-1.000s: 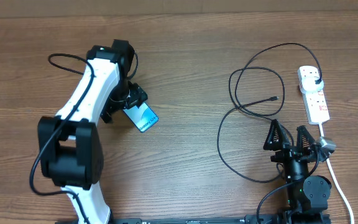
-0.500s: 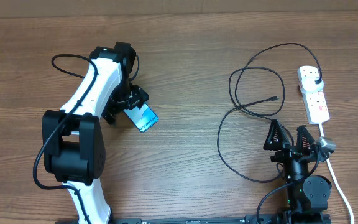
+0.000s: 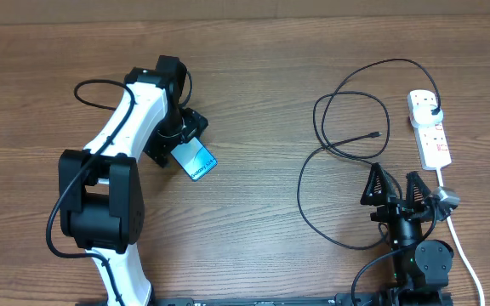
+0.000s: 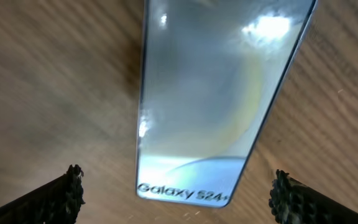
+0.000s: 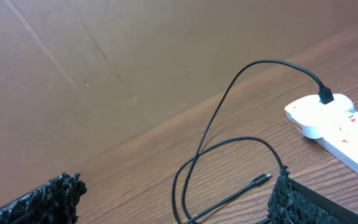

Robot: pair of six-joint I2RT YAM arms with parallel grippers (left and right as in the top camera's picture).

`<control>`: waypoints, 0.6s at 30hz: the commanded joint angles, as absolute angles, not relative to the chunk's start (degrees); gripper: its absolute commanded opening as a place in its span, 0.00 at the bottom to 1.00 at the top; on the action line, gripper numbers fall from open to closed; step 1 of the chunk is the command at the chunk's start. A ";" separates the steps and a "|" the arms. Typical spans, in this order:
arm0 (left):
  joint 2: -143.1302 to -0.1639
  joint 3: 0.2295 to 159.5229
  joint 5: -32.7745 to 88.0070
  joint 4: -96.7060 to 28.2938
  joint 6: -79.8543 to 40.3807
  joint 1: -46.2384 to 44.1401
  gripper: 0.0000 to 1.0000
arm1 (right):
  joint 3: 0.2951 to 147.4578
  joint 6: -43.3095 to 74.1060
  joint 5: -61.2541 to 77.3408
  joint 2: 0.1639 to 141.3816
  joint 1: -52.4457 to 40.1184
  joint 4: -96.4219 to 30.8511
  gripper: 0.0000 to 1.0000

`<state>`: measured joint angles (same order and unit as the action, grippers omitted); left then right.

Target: Plug charger to phone and switch on socket

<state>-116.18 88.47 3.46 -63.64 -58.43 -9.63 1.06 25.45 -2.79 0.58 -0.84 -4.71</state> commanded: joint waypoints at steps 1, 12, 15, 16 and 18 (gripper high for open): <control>-116.90 85.91 4.10 -61.67 -60.47 -9.30 1.00 | 0.43 25.19 -2.48 0.16 -0.67 -4.47 1.00; -116.90 80.07 4.05 -54.41 -59.81 -9.34 1.00 | 0.45 25.21 -2.50 0.16 -0.67 -4.47 1.00; -116.90 78.50 4.08 -52.95 -59.81 -9.34 1.00 | 0.43 25.21 -2.48 0.16 -0.67 -4.47 1.00; -116.90 78.13 4.08 -52.56 -59.81 -9.34 1.00 | 0.43 25.19 -2.48 0.16 -0.69 -4.47 0.99; -116.90 77.71 4.03 -52.18 -59.81 -9.34 1.00 | 0.45 25.19 -2.50 0.16 -0.67 -4.47 0.99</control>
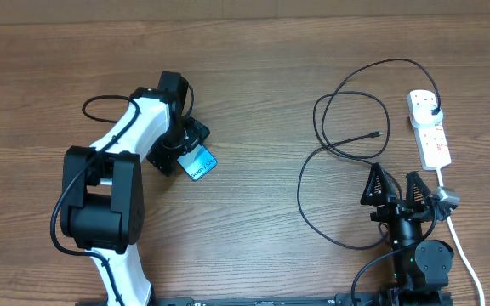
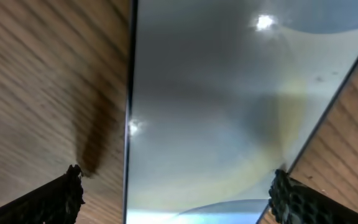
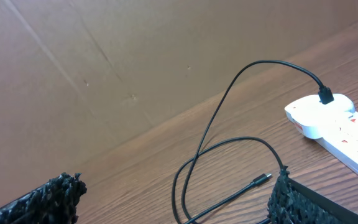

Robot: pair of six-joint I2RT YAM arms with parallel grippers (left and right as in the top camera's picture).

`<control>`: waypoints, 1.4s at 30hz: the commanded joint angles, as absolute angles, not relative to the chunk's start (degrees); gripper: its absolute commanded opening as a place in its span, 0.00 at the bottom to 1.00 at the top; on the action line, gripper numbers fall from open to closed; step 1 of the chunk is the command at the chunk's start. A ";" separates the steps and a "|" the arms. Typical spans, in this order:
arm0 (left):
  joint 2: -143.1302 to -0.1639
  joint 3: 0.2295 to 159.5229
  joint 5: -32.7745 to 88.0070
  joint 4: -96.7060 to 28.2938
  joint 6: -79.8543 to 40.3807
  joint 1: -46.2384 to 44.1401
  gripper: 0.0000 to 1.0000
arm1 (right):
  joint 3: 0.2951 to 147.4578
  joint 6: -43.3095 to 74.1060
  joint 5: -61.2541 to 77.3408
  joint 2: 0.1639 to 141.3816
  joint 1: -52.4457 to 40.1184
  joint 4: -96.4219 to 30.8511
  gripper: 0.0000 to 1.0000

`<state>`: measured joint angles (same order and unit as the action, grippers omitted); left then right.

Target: Plug charger to phone and switch on socket

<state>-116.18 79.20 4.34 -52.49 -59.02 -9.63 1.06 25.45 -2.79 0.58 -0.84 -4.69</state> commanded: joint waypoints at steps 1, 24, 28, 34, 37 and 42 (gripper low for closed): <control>-116.90 77.71 3.88 -52.14 -59.81 -9.34 1.00 | 0.45 25.21 -2.48 0.16 -0.67 -4.47 1.00; -116.90 77.69 2.37 -51.81 -59.81 -9.34 1.00 | 0.45 25.21 -2.48 0.16 -0.67 -4.47 1.00; -116.90 77.56 2.37 -51.79 -59.81 -9.34 1.00 | 0.43 25.21 -2.48 0.16 -0.67 -4.47 1.00; -116.90 76.86 2.35 -51.75 -59.81 -9.34 1.00 | 0.45 25.21 -2.50 0.16 -0.67 -4.47 1.00; -116.90 76.53 2.35 -51.51 -59.83 -9.37 1.00 | 0.45 25.21 -2.48 0.16 -0.67 -4.47 1.00; -116.92 76.03 2.37 -50.96 -59.83 -9.37 1.00 | 0.43 25.21 -2.48 0.16 -0.67 -4.47 1.00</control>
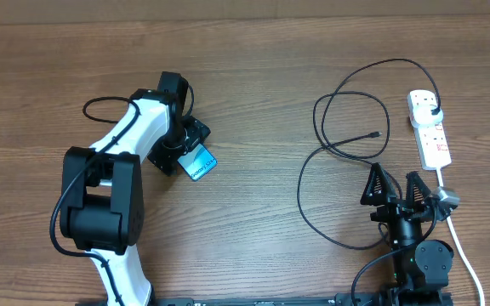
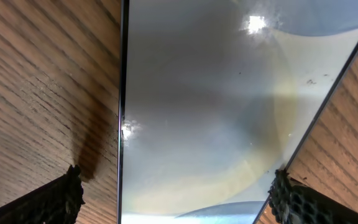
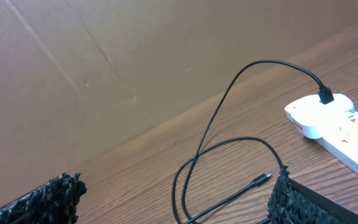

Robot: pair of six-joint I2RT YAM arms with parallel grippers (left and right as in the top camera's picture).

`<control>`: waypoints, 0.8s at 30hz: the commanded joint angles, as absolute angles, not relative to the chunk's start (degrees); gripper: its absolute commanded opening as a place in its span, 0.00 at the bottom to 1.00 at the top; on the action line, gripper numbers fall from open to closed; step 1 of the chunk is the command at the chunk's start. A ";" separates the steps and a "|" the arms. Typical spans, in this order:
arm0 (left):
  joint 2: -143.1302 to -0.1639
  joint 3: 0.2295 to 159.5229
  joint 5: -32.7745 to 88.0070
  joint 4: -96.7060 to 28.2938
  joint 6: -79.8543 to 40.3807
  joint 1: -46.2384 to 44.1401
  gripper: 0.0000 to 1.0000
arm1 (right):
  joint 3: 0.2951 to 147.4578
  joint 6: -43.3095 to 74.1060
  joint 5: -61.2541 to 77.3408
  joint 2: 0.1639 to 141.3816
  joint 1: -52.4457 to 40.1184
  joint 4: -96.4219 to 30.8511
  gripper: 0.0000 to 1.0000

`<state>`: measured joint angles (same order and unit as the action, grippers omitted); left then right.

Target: Plug charger to phone and switch on socket

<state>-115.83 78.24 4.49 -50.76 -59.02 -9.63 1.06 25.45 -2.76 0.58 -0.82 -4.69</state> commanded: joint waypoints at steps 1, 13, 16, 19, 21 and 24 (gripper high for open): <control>-116.92 75.85 2.37 -50.85 -59.83 -9.37 1.00 | 0.45 25.19 -2.48 0.16 -0.69 -4.47 1.00; -116.92 73.82 2.44 -49.93 -60.51 -9.37 1.00 | 0.45 25.21 -2.48 0.16 -0.67 -4.47 1.00; -116.92 72.97 2.59 -48.99 -60.49 -9.37 1.00 | 0.43 25.21 -2.48 0.16 -0.67 -4.47 1.00; -116.92 72.77 2.66 -47.70 -60.47 -9.37 1.00 | 0.45 25.21 -2.48 0.16 -0.67 -4.47 1.00; -116.92 72.77 3.03 -47.11 -60.47 -9.37 1.00 | 0.45 25.19 -2.48 0.16 -0.67 -4.47 1.00; -116.92 72.77 3.03 -46.50 -60.45 -9.37 1.00 | 0.45 25.19 -2.48 0.16 -0.67 -4.47 1.00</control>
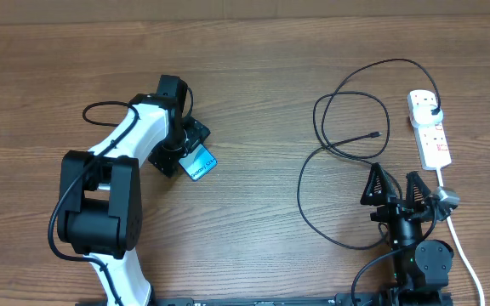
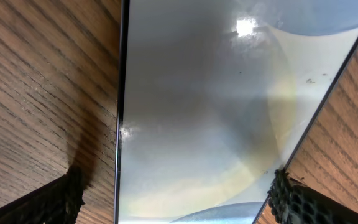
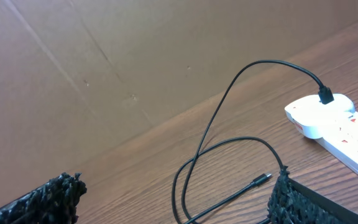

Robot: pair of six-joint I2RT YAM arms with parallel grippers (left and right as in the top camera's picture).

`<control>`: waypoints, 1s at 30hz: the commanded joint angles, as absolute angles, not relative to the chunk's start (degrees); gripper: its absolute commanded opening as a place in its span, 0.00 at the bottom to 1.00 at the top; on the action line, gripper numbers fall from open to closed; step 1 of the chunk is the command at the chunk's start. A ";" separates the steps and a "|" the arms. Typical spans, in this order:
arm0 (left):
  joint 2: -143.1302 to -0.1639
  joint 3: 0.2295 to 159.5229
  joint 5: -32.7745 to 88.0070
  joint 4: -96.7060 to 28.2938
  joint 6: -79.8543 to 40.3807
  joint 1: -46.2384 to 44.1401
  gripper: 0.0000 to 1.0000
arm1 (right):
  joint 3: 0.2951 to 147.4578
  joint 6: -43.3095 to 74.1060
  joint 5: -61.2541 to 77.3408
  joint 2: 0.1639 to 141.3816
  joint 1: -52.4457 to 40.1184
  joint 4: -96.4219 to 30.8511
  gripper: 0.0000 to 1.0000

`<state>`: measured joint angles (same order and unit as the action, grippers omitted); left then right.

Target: Plug charger to phone and switch on socket

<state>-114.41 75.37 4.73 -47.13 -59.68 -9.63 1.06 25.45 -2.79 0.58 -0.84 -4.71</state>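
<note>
The phone lies screen up on the wooden table, left of centre. Its glossy screen fills the left wrist view. My left gripper is open and low over it, one finger on each side; the right finger is at the phone's edge. The black charger cable loops at the right, its free plug bare on the table and visible in the wrist view as the plug. The white power strip holds the cable's other end. My right gripper is open, near the front edge.
A brown cardboard wall stands behind the table. The power strip's white lead runs down the right side past my right arm. The cable's big loop lies just left of the right gripper.
The left arm has shifted very slightly over the phone and the glare on the screen has moved a little. The phone, cable and right arm are unchanged.
The left gripper first hung open above the phone with the "Galaxy S24" print in its view. By 2.2 s ago it sat lower, the screen filling the view between the fingers. It has stayed there, open. The right arm has not moved.
</note>
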 commanded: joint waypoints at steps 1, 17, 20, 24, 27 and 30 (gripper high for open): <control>-116.92 72.77 2.96 -46.46 -60.42 -9.37 1.00 | 0.45 25.21 -2.50 0.16 -0.67 -4.47 0.99; -116.92 72.79 2.37 -44.01 -49.23 -9.28 1.00 | 0.45 25.21 -2.48 0.16 -0.67 -4.47 1.00; -116.97 72.79 2.33 -44.25 -49.23 -9.28 1.00 | 0.45 25.19 -2.50 0.16 -0.69 -4.47 1.00; -117.99 72.79 2.35 -44.36 -48.75 -9.28 1.00 | 0.45 25.21 -2.48 0.16 -0.67 -4.47 1.00; -120.60 72.79 2.92 -44.51 -47.90 -9.28 1.00 | 0.43 25.19 -2.50 0.16 -0.67 -4.47 1.00; -123.22 72.79 4.56 -44.82 -46.41 -9.28 1.00 | 0.45 25.21 -2.50 0.16 -0.69 -4.47 1.00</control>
